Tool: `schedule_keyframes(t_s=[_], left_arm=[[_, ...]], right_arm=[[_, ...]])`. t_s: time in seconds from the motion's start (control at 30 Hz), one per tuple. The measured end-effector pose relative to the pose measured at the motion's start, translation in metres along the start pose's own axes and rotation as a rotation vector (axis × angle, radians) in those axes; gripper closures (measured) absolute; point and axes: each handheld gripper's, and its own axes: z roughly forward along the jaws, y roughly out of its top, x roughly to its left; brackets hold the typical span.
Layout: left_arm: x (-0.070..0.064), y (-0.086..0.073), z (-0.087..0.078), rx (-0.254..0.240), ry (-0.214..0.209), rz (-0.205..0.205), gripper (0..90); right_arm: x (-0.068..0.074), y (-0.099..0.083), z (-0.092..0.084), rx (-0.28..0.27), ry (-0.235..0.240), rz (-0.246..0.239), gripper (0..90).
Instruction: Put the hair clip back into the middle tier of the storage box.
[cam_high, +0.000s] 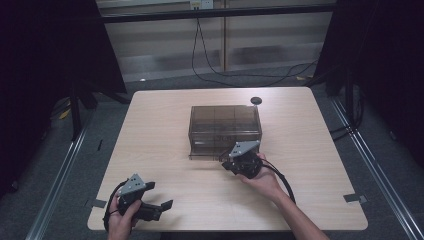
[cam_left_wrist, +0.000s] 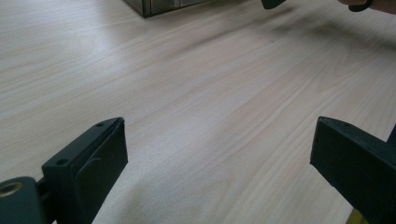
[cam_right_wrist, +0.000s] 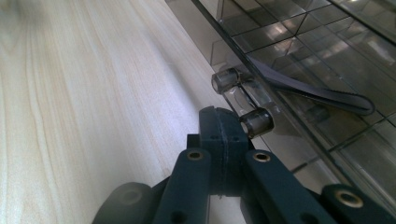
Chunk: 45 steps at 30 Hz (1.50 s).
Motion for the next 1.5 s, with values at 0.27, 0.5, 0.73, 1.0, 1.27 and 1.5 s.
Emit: schedule_keyframes(t_s=[0.27,0.5,0.73,1.0,1.27,1.5], left_arm=[[0.0,0.0,0.0,0.001,-0.001,-0.002,4.0],[0.0,0.0,0.0,0.002,0.002,-0.003,4.0],[0.001,0.0,-0.001,0.0,0.001,-0.006,4.0],[0.001,-0.001,-0.001,-0.001,-0.001,-0.007,4.0],[0.001,-0.001,-0.002,-0.002,0.004,-0.006,4.0],[0.001,-0.001,-0.002,-0.001,0.001,-0.007,4.0]], right_arm=[[-0.003,0.0,-0.002,-0.007,-0.013,0.007,90.0],[-0.005,0.0,-0.002,-0.011,-0.01,0.016,90.0],[-0.007,0.0,-0.003,-0.01,-0.022,0.02,90.0],[-0.01,0.008,-0.005,-0.021,-0.019,0.009,90.0],[-0.011,0.008,-0.003,-0.017,-0.018,0.014,90.0],[-0.014,0.006,-0.003,-0.012,-0.024,0.022,90.0]])
